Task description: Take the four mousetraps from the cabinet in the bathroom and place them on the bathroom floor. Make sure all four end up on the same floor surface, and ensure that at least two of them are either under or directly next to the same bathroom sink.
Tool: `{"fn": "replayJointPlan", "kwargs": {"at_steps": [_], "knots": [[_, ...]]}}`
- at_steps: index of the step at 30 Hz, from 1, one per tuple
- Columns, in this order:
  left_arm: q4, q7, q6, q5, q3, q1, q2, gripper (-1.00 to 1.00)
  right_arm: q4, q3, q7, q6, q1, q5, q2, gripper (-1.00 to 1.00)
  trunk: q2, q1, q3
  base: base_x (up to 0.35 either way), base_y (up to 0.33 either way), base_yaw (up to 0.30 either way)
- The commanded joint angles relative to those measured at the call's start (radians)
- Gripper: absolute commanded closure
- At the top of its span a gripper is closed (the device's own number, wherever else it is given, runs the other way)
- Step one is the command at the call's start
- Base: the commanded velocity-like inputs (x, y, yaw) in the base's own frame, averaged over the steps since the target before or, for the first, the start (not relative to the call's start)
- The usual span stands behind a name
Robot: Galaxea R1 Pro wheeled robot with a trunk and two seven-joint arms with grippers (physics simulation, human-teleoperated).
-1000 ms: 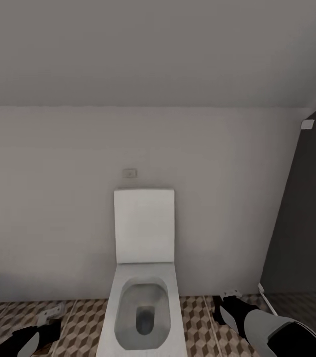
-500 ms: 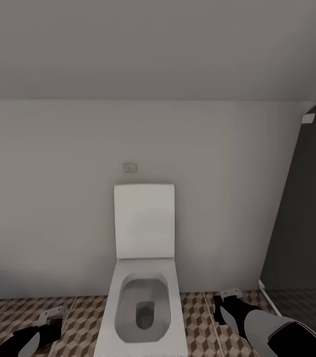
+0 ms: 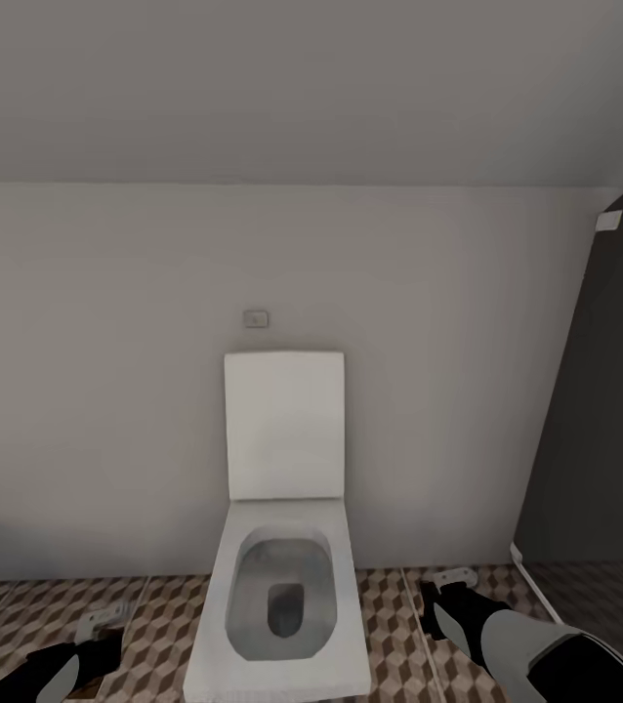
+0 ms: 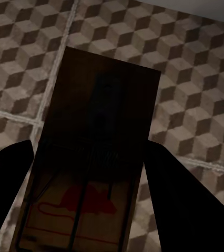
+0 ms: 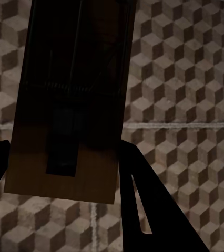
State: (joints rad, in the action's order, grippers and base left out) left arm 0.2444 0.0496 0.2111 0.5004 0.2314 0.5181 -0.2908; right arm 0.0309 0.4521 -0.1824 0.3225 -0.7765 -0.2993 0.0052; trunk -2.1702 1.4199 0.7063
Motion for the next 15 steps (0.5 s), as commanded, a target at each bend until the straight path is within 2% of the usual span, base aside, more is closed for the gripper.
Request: {"fn": "replayJointPlan", "kwargs": {"at_steps": [1, 15], "knots": [[0.001, 0.001, 0.005, 0.005, 0.005, 0.000, -0.001, 1.00, 0.001, 0.009, -0.002, 0.001, -0.001, -0.014, 0.000, 1.00, -0.008, 0.004, 0.004, 0.000, 0.000, 0.000], [-0.002, 0.001, 0.007, 0.005, 0.006, 0.000, 0.002, 1.00, 0.001, 0.008, -0.002, 0.001, -0.001, -0.014, -0.002, 1.00, -0.106, 0.057, 0.048, 0.000, 0.000, 0.000]]}}
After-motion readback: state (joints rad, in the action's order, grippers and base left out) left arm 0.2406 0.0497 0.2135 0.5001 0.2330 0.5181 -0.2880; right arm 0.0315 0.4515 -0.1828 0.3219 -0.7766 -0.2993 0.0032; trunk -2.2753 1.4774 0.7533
